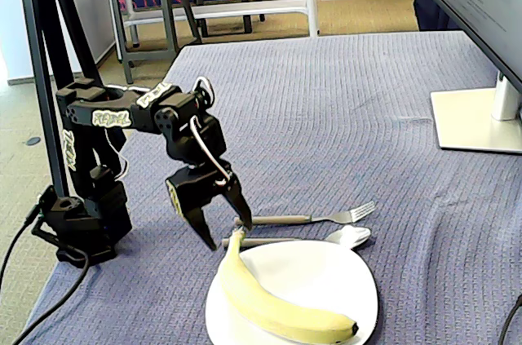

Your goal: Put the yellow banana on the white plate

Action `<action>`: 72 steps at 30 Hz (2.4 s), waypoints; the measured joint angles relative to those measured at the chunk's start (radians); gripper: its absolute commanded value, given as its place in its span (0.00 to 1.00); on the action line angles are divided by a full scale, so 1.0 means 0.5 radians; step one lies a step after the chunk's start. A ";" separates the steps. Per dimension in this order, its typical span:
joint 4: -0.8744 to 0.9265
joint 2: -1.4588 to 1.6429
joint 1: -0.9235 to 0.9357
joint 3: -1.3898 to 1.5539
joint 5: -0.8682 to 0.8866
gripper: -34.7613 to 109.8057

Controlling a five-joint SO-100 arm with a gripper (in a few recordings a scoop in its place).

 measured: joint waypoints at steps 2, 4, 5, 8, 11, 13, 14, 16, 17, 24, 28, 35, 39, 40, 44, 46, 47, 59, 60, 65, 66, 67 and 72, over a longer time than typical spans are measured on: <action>-0.061 0.104 -0.117 0.123 0.144 0.29; -0.138 0.212 -0.239 0.252 0.307 0.25; -0.175 0.264 -0.301 0.316 0.393 0.25; -0.279 0.414 -0.442 0.509 0.632 0.24; -0.417 0.577 -0.574 0.730 0.831 0.24; -0.515 0.693 -0.653 0.899 0.945 0.24; -0.561 0.752 -0.681 0.985 1.009 0.24; -0.650 0.874 -0.727 1.147 1.123 0.24; -0.690 0.942 -0.749 1.230 1.178 0.24; -0.779 1.497 -0.819 1.669 1.586 0.24; -0.779 1.917 -0.871 1.887 1.712 0.24; -0.693 2.470 -0.905 2.230 1.844 0.24; -0.666 2.605 -0.896 2.304 1.954 0.25; -0.653 2.642 -0.896 2.329 1.970 0.25; -0.592 2.764 -0.896 2.402 2.059 0.24; -0.561 2.819 -0.914 2.433 2.071 0.24; -0.540 2.823 -0.951 2.433 2.068 0.24; -0.491 2.893 -0.930 2.500 2.006 0.24; -0.488 2.890 -0.930 2.500 2.000 0.24; -0.479 2.890 -0.933 2.510 1.982 0.24; -0.479 2.890 -0.933 2.510 1.976 0.24; -0.479 2.893 -0.933 2.510 1.970 0.24; -0.479 2.893 -0.933 2.510 1.963 0.24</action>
